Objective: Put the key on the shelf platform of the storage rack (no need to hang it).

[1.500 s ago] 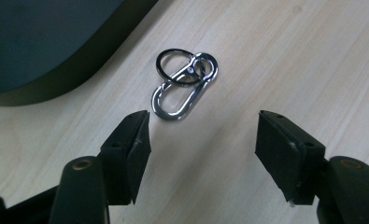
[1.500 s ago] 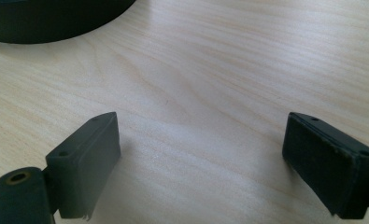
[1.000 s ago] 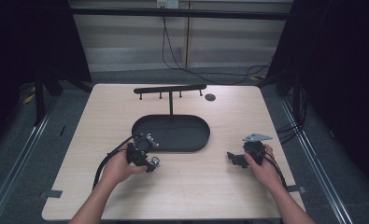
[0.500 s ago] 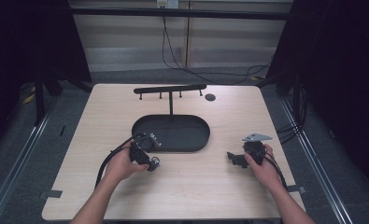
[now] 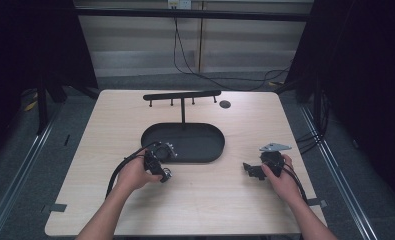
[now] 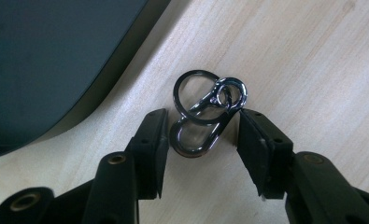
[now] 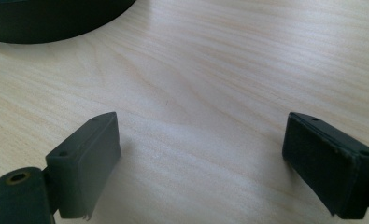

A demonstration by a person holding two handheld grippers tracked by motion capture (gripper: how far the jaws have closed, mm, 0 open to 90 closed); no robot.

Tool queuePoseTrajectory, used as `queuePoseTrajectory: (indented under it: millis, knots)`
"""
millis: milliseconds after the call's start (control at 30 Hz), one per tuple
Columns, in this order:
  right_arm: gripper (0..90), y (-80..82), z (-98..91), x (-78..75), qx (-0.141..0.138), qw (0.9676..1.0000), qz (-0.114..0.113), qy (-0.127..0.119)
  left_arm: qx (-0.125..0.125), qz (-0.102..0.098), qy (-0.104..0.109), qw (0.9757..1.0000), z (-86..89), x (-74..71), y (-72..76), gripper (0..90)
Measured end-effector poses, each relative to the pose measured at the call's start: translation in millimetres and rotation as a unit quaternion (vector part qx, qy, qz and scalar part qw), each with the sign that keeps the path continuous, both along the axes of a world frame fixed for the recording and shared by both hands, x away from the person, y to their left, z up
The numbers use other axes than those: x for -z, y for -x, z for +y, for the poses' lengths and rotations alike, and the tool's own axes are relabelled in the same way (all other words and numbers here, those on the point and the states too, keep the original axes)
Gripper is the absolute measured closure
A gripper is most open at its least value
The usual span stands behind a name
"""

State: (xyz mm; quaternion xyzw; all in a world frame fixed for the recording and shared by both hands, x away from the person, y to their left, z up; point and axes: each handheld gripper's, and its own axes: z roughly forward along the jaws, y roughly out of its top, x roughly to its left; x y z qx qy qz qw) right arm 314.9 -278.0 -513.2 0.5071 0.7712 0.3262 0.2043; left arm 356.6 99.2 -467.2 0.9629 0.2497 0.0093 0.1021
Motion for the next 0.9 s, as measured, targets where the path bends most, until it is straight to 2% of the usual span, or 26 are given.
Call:
queuePoseTrajectory:
  millis: [233,500,533,700,733,767,800,900]
  knots:
    - [10.9,0.1,0.1,0.0,0.001,1.0,0.0,0.0,-0.009,0.01,-0.003,0.9999,-2.5,0.3,-2.1,55.9]
    - [10.9,0.1,0.0,0.0,0.0,1.0,0.0,0.0,-0.009,0.018,-0.015,0.9997,-5.0,-1.3,-3.0,66.9]
    - [10.9,0.1,0.1,0.0,0.001,1.0,0.0,0.0,-0.016,0.018,-0.015,0.9996,-5.8,-1.1,-2.7,67.0]
    - [10.9,0.0,0.0,0.0,0.0,1.0,0.0,0.0,-0.022,0.022,-0.019,0.9993,-7.4,-1.1,-2.5,67.4]
    - [10.9,0.0,0.0,0.0,0.0,1.0,0.0,0.0,-0.021,0.029,-0.025,0.999,-7.5,-2.1,-3.3,67.4]
    - [10.9,0.0,0.0,0.0,0.0,1.0,0.0,0.0,-0.021,0.029,-0.025,0.999,-7.5,-2.1,-3.3,67.4]
    - [10.9,0.1,0.0,0.0,0.0,1.0,0.0,0.0,-0.033,0.03,-0.017,0.9988,-7.5,-1.2,-2.8,67.4]
    - [10.9,0.0,0.0,0.0,0.0,1.0,0.0,0.0,-0.037,0.036,-0.016,0.9985,-6.7,-1.8,-3.6,67.5]
